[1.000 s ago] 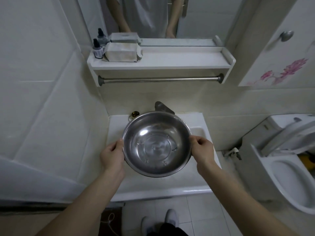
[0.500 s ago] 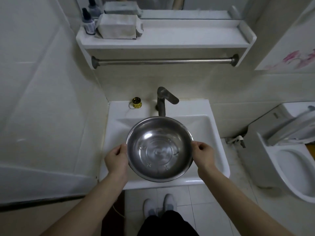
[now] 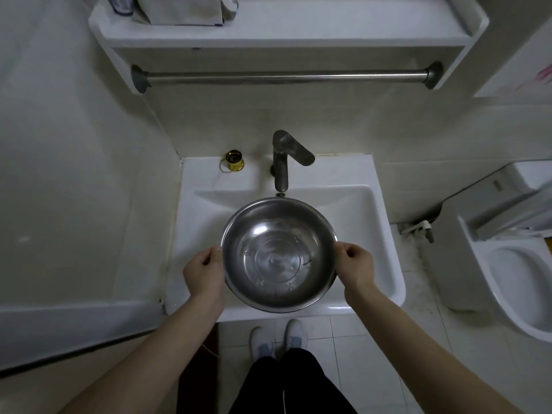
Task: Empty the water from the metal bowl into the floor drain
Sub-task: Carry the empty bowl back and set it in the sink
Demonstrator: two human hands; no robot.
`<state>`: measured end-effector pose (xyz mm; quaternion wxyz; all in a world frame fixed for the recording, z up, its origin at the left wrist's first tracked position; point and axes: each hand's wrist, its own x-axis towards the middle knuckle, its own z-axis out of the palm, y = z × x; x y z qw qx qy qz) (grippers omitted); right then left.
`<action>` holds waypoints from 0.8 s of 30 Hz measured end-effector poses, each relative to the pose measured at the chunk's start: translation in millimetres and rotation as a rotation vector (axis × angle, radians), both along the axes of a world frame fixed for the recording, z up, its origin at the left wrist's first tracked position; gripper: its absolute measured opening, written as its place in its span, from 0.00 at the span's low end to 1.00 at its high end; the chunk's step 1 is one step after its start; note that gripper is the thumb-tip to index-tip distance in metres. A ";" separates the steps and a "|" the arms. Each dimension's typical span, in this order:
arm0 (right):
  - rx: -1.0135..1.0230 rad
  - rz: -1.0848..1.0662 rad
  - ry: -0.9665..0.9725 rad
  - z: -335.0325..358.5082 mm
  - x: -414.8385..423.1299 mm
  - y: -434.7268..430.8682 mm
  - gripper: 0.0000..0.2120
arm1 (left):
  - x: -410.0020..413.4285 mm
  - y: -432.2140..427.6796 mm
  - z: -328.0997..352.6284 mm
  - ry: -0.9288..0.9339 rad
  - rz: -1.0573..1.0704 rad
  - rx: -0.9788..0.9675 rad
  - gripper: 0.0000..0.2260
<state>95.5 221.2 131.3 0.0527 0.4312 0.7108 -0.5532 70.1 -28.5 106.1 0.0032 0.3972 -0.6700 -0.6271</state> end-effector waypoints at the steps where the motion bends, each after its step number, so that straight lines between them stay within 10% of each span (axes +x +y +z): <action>1: -0.002 0.002 -0.006 -2.6 -2.2 0.6 0.14 | -1.8 0.8 -1.2 -0.005 0.005 0.000 0.07; 24: -0.021 -0.026 -0.119 -58.1 -43.9 7.3 0.10 | -32.3 9.2 -24.8 -0.093 0.032 -0.006 0.10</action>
